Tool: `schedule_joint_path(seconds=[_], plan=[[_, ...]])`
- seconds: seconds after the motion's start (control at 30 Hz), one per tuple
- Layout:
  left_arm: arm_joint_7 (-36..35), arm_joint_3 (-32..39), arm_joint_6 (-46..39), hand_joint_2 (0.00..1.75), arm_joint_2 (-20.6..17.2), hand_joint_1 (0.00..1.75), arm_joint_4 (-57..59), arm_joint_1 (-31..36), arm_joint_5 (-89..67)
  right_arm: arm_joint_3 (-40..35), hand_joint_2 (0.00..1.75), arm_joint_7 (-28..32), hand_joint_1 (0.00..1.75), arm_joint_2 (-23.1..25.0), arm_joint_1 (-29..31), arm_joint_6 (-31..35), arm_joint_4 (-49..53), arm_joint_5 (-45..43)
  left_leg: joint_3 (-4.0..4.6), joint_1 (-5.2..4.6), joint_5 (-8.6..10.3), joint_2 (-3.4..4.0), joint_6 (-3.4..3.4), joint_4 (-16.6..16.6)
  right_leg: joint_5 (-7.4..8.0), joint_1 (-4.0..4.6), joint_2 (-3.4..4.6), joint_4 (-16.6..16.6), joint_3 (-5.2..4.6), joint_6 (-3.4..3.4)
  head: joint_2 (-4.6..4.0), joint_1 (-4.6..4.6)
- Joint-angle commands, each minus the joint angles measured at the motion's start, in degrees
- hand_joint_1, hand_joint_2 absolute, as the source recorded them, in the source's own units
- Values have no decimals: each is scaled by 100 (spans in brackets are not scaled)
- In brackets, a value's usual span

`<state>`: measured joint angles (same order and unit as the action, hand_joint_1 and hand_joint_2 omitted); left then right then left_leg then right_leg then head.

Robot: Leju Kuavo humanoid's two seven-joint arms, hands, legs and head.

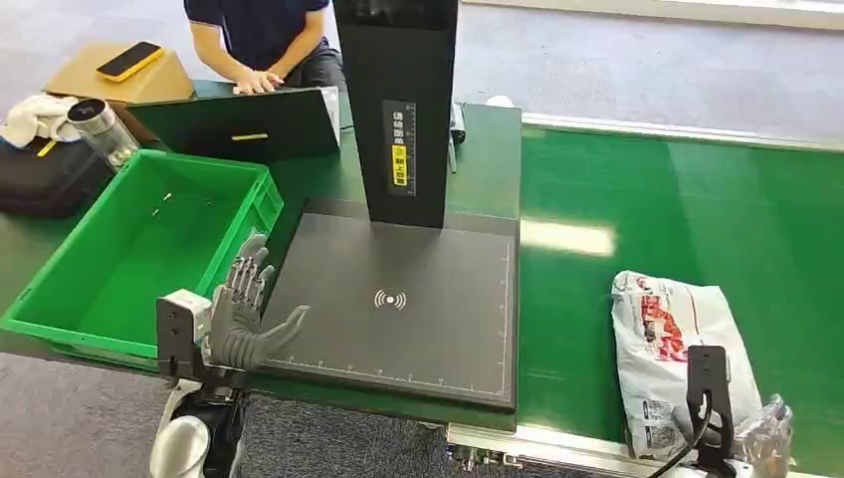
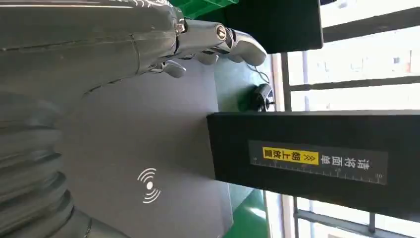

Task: Moved the parcel from conveyor to table for the left to box.

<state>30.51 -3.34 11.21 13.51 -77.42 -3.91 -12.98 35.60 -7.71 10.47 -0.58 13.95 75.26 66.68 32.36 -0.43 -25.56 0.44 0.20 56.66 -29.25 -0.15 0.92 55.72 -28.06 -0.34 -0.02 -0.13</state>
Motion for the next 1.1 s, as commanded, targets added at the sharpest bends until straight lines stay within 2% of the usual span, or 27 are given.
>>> schedule_joint_path(seconds=[0.03,0.07,0.1,0.4,0.63,0.7,0.73,0.77,0.8,0.83,0.9,1.03,1.1], plan=[[-19,88,-42,175,39,0,399,178,2,78,175,-280,115,-370,606,-470,-1450,177,-12,3,2,-2,-7,-9,4,2,-5,-12,14,3,-2,-2],[-19,88,-42,175,39,0,399,178,2,78,175,-280,166,-370,606,-470,-1450,177,-18,3,3,-2,-9,-13,6,2,-5,-17,18,4,-2,-2],[-20,87,-55,175,35,0,420,178,5,51,175,-279,175,-379,646,-509,-1542,166,-14,4,2,-3,-7,-10,6,3,-5,-14,15,5,-2,0],[-17,86,-87,175,25,0,436,176,33,-66,175,-239,175,-370,737,-536,-1723,102,-15,3,2,-6,-9,-10,4,1,-9,-13,17,5,-2,-2],[-27,21,-141,175,-29,0,391,160,95,-257,175,138,175,-336,648,-500,-1442,-465,-14,3,1,-6,-9,-9,3,2,-9,-12,16,5,-2,0],[-25,18,-151,175,-32,0,351,140,112,-248,175,381,175,-280,631,-263,-1246,-696,-13,1,2,-8,-10,-10,2,0,-11,-10,14,5,-2,-2],[-16,43,-164,175,-23,0,286,108,131,-111,175,1143,175,-128,605,268,-845,-1406,-6,0,0,-6,-6,-3,1,-1,-7,-4,6,4,0,0],[-16,53,-159,175,-12,0,233,83,129,-136,175,1369,175,-88,511,398,-530,-1665,-11,-1,1,-7,-9,-8,0,-2,-9,-6,10,4,0,-2],[-13,52,-155,175,-10,0,202,72,124,-153,175,1303,175,-71,454,315,-338,-1697,-3,-3,0,-5,-7,-1,-1,-4,-6,2,0,4,-2,0],[-13,70,-149,175,9,0,187,67,124,-118,175,1838,175,43,353,617,108,-2194,-8,-3,-1,-7,-11,-4,-3,-4,-9,0,6,4,-2,-2],[-14,63,-131,175,21,0,211,88,128,-99,175,2053,175,121,211,675,482,-2536,0,-5,0,-9,-8,0,-3,-6,-10,5,-2,4,-2,0],[36,-17,-94,175,-3,0,383,205,144,-58,175,3191,175,364,-26,1009,1325,-3759,0,-6,0,-20,-8,-1,-6,-8,-20,3,1,4,-2,-2],[66,-43,-103,175,-16,0,436,238,150,-74,175,3356,175,432,-97,983,1568,-4075,4,-7,1,-21,-6,1,-8,-8,-20,5,-2,9,-2,-2]])
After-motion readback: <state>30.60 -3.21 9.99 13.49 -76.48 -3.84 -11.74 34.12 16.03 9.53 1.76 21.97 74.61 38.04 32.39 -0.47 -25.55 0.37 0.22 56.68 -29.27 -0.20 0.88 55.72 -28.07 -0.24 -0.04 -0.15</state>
